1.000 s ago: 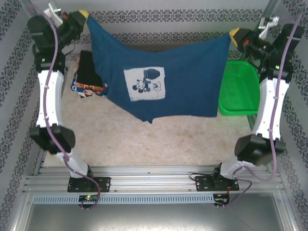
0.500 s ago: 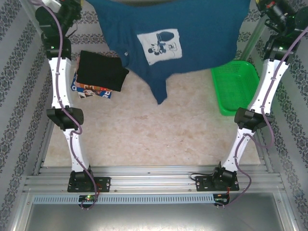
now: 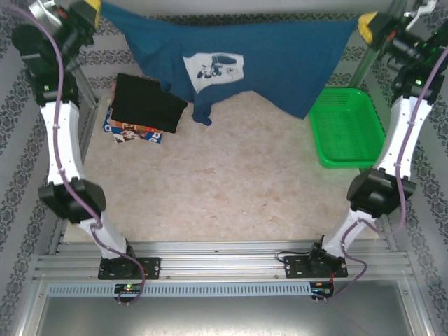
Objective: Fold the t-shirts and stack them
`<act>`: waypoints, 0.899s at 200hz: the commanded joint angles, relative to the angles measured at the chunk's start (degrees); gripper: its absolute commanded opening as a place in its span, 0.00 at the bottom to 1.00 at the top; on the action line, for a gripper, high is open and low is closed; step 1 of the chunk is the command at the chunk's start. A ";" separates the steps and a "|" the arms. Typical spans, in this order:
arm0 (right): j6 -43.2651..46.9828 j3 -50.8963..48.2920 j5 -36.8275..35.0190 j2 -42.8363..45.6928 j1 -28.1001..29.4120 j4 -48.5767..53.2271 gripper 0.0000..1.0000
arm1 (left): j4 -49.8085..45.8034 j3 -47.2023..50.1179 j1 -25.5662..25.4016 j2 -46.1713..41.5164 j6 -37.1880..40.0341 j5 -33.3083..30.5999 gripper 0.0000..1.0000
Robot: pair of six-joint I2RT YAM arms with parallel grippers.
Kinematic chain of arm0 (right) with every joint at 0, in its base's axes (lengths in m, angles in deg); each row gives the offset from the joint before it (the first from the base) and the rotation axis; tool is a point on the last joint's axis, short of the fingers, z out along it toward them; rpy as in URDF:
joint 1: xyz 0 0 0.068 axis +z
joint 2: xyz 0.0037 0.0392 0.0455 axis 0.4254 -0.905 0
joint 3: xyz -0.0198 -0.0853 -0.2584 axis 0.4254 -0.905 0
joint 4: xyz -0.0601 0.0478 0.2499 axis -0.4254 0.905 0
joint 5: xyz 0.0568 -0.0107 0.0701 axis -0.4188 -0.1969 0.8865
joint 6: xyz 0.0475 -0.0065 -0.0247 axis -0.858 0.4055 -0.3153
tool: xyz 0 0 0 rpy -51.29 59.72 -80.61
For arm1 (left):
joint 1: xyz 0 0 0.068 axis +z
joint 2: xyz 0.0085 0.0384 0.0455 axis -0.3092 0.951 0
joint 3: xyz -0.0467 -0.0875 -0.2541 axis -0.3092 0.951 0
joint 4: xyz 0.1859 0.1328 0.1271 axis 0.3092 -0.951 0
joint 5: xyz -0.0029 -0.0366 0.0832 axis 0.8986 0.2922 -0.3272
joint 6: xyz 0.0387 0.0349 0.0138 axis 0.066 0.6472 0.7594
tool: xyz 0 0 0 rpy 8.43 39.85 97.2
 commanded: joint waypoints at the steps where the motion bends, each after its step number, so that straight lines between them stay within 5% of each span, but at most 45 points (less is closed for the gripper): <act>1: 41.05 -7.15 -5.83 6.72 -0.09 41.53 0.00 | 2.25 22.92 2.80 -10.63 9.07 3.07 0.00; 9: 43.69 -12.72 -6.17 9.26 1.07 43.92 0.00 | 3.49 33.17 3.41 -15.09 9.70 3.18 0.00; 36: 37.92 -46.19 -4.91 21.51 1.95 27.67 0.00 | -1.24 59.25 5.09 -29.13 14.94 3.93 0.00; 70: 49.32 -67.92 -11.37 32.31 2.75 40.51 0.00 | -18.48 74.47 4.73 -42.05 24.86 4.70 0.00; 116: 54.33 -80.73 -18.65 41.79 3.06 51.84 0.00 | -49.57 77.12 3.21 -48.07 38.63 -7.46 0.00; 180: 51.98 -85.10 -30.12 50.66 2.41 64.78 0.00 | -70.11 72.26 3.91 -55.19 34.10 -31.73 0.00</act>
